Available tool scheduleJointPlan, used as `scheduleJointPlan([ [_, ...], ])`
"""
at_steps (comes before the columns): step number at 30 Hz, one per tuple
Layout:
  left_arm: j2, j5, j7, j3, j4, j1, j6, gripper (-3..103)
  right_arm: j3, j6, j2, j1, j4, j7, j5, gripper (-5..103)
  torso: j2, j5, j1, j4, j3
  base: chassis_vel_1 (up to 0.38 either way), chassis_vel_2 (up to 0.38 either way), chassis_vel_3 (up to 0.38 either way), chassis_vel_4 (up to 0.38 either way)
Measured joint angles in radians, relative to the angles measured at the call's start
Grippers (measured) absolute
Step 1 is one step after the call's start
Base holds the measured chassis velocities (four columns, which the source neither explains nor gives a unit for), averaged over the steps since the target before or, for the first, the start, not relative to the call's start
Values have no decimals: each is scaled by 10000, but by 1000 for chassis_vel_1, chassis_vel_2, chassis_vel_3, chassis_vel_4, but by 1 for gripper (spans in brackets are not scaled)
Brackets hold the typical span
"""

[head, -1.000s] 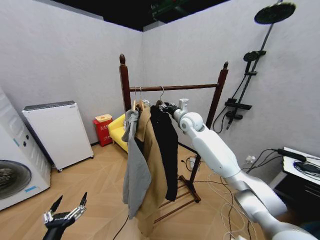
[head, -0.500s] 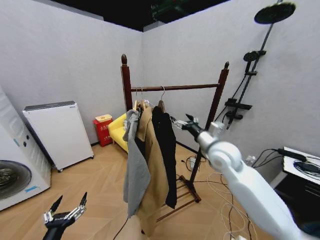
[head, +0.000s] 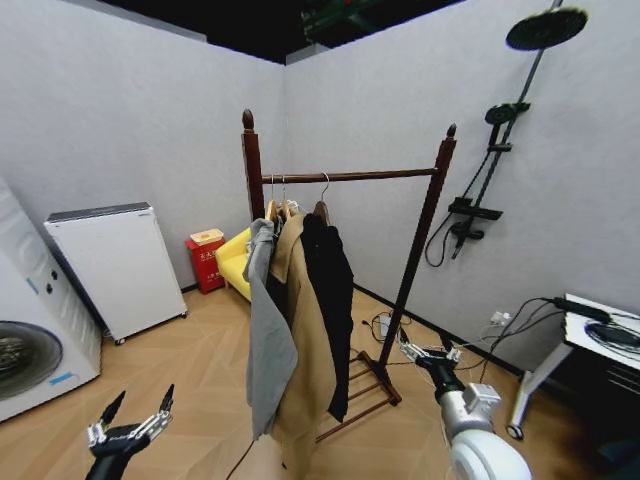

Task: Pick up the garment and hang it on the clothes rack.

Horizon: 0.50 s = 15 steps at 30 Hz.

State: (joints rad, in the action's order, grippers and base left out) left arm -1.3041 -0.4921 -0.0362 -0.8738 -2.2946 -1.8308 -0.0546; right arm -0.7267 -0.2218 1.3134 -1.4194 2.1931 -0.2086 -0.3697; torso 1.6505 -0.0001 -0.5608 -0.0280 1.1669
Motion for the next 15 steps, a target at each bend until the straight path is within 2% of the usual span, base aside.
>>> scheduleJointPlan([
  [15, 0, 0, 0, 0, 0, 0, 0, 100, -235, -186, 168, 3, -14, 31, 94, 100, -1, 1, 0, -1, 1, 0, 0, 0, 0],
])
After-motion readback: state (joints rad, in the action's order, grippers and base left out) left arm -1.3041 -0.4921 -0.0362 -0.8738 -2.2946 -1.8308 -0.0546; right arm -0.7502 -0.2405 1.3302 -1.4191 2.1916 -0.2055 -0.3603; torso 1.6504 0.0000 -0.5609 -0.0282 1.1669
